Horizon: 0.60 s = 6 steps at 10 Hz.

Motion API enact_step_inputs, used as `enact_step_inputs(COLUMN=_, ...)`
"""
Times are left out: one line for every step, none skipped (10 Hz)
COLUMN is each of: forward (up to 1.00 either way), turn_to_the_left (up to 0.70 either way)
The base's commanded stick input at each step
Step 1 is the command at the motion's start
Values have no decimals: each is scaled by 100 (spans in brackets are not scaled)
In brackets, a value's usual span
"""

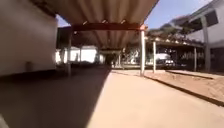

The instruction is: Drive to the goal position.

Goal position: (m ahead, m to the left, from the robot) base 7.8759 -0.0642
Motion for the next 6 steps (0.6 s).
enact_step_inputs(forward=85, turn_to_the_left=0)
enact_step_inputs(forward=85, turn_to_the_left=0)
enact_step_inputs(forward=85, turn_to_the_left=0)
enact_step_inputs(forward=85, turn_to_the_left=0)
enact_step_inputs(forward=85, turn_to_the_left=0)
enact_step_inputs(forward=85, turn_to_the_left=0)
